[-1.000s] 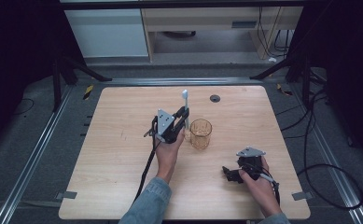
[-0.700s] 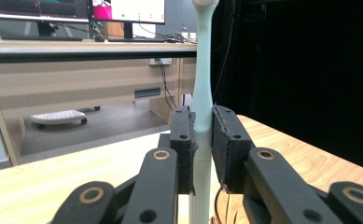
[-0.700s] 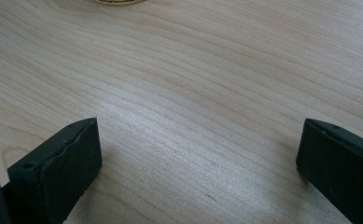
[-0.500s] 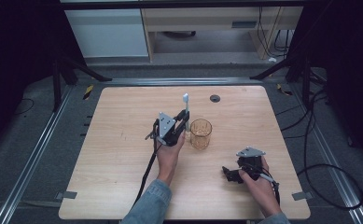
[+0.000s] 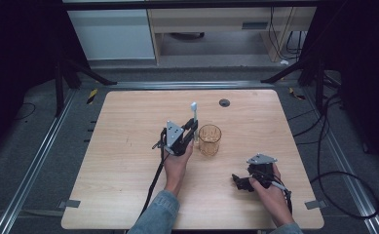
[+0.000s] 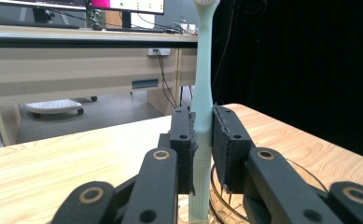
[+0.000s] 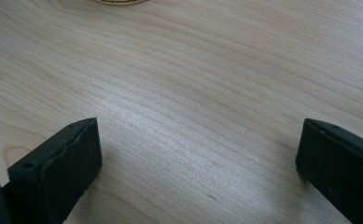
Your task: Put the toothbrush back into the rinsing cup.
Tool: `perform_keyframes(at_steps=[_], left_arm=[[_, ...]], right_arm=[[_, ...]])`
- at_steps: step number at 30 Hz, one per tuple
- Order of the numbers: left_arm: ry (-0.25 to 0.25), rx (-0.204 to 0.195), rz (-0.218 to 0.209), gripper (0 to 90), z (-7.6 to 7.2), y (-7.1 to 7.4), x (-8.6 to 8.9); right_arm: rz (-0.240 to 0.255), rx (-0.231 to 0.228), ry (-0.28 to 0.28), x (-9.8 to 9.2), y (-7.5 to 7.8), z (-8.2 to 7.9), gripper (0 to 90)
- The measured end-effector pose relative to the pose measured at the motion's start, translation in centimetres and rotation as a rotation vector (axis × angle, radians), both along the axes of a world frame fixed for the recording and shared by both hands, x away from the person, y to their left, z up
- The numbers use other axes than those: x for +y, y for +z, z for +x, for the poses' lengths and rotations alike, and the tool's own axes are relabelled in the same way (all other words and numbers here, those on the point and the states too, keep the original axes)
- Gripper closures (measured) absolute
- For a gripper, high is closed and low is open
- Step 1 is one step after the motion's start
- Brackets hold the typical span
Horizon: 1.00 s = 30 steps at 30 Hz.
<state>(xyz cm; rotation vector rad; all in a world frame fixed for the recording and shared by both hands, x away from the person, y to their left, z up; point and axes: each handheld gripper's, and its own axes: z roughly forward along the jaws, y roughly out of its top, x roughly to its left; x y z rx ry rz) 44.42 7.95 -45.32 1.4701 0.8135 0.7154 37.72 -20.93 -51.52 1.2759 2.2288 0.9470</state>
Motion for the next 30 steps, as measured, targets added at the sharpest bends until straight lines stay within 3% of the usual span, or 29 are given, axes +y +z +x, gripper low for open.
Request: perform_keyframes(at_steps=[30], left_arm=[[0.002, 0.024, 0.026, 83.0, -0.53, -0.94, 0.44]], right_arm=[[0.001, 0.000, 0.003, -0.02, -0.01, 0.02, 0.5]])
